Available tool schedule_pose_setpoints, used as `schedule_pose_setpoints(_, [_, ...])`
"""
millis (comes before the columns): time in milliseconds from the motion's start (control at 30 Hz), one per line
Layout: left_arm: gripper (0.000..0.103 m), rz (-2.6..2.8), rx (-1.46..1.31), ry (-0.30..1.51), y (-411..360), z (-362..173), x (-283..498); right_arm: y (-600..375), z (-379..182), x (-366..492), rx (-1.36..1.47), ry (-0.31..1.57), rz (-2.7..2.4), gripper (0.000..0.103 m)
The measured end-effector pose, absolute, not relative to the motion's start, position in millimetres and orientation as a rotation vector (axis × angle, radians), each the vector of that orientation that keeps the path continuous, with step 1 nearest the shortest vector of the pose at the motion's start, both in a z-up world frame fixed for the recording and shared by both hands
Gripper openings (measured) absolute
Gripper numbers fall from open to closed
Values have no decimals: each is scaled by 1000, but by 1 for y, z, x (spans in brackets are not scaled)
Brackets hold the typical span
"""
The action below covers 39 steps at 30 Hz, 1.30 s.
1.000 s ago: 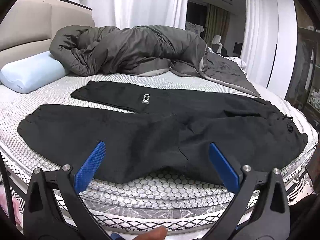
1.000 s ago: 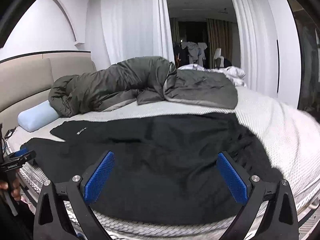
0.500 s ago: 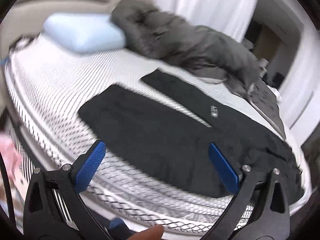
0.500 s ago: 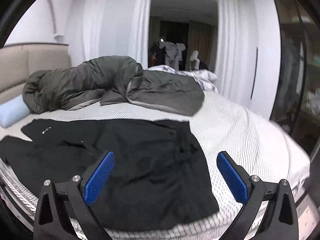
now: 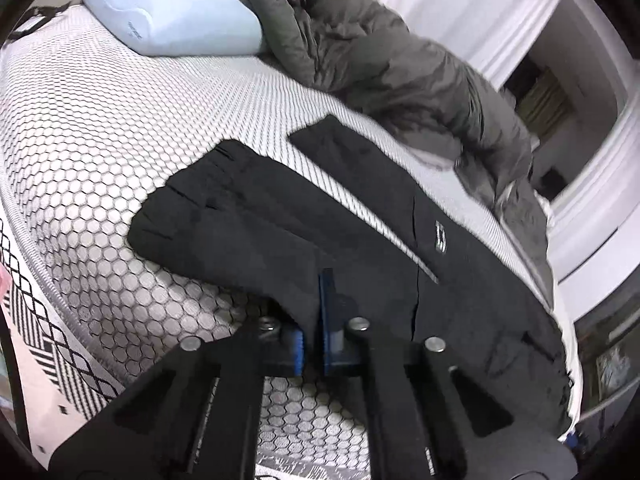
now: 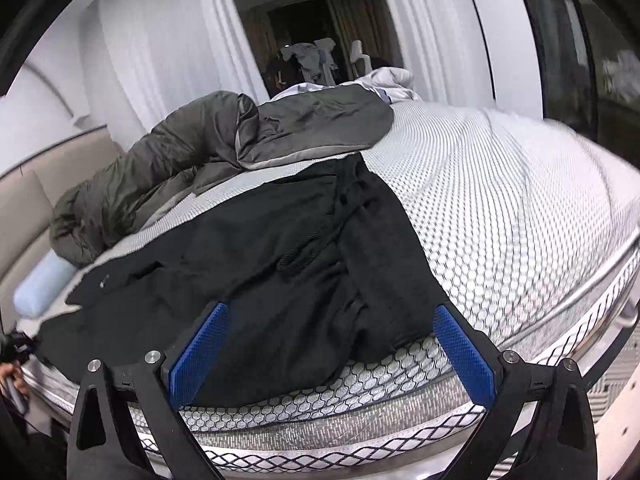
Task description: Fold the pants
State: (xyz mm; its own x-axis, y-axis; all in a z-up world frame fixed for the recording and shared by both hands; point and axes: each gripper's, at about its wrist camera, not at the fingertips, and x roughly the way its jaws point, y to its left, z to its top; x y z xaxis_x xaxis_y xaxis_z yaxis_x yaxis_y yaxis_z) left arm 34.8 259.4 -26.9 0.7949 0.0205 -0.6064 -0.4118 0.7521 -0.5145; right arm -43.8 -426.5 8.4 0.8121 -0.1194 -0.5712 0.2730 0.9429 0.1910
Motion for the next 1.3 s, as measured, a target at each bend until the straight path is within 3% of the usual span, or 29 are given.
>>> schedule_pose_setpoints(267, [2,280,-683,589,256,-15,35,-469,-21,-23,617,636,-121,103])
schedule_pose_setpoints(367, [2,290,-684,584,254,-13,36,-476,-25,-6,717,620,-110,98])
schedule_pose_setpoints(400, [2,294,-684,585,252,-13,34,-477,-24,0,731,618,-123,78])
schedule_pose_setpoints(433, [2,299,-686,585,251,-13,34,-476,-21,9,723,627,-159,47])
schedule_pose_setpoints(533, [2,294,-683,583,246,-12,28,-476,-1,20,640,628,-171,29])
schedule_pose_setpoints(667, [2,242,-674,657,237,-25,28,-497,13,6,566,648,-201,27])
schedule_pose_setpoints(800, [2,240,-683,692,240,-33,29,-507,-19,-2,580,742,-227,27])
schedule_pose_setpoints(900, [3,235,-666,695,242,-33,25,-502,-12,-16,564,686,-236,29])
schedule_pose_setpoints(967, [12,255,-664,690,245,-31,17,-498,-7,-15,538,699,-254,43])
schedule_pose_setpoints(1000, [17,263,-664,684,248,-28,16,-495,-3,-18,514,697,-280,60])
schedule_pose_setpoints(1033, [29,285,-656,671,250,-24,9,-493,1,-28,482,680,-313,75])
schedule_pose_setpoints(1067, [45,300,-647,655,251,-20,3,-490,7,-34,453,661,-341,80])
schedule_pose_setpoints(1133, [69,327,-628,612,252,-7,-9,-484,23,-51,392,595,-409,91])
schedule_pose_setpoints(1200, [81,309,-608,564,247,8,-12,-479,36,-59,371,545,-411,100])
schedule_pose_setpoints(1300, [96,218,-570,538,230,28,11,-469,50,-50,354,526,-344,103])
